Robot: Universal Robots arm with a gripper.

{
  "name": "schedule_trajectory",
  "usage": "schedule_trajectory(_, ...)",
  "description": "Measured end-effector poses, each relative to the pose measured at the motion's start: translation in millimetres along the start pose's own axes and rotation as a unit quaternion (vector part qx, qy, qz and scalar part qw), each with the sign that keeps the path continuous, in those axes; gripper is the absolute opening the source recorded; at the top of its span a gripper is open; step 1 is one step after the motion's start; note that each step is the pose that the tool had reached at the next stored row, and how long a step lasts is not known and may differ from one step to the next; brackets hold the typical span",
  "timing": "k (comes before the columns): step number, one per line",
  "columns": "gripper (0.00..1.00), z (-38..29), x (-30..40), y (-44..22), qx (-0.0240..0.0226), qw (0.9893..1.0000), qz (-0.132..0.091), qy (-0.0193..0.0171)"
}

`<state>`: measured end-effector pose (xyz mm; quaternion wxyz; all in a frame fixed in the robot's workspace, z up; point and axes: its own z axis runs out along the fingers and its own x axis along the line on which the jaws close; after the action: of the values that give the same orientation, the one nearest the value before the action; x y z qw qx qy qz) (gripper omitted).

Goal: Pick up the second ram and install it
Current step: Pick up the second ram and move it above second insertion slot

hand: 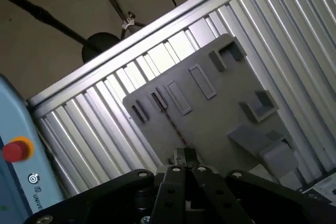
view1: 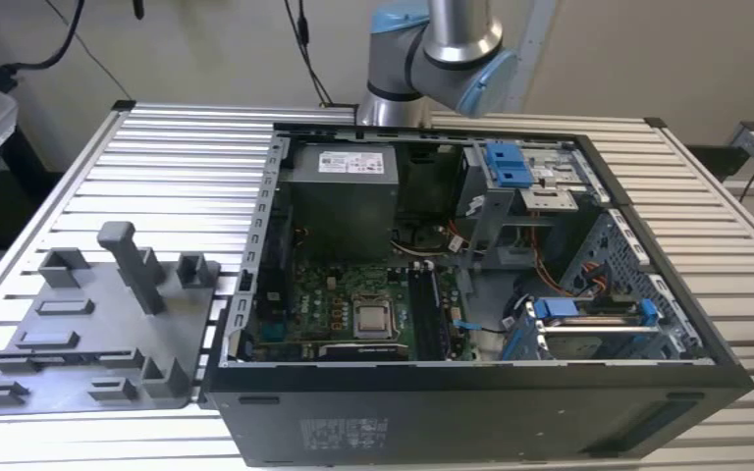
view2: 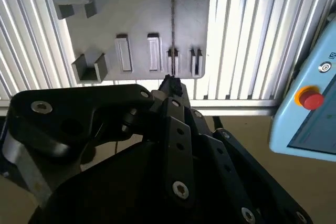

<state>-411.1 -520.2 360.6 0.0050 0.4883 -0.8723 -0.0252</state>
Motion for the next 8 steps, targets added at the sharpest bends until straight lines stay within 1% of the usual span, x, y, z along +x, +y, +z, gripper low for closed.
schedule_trajectory(2,0.11,0.5,0.0,-0.1,-0.0001,0.9999,-0.016,0.001)
schedule_trajectory(5,0.11,0.9,0.0,-0.1,-0.0002,0.9994,-0.036,0.003)
schedule_trajectory(7,0.11,1.5,0.0,-0.1,-0.0002,0.9988,-0.049,0.0041)
schedule_trajectory(8,0.11,1.8,0.0,-0.1,-0.0002,0.9984,-0.057,0.0046)
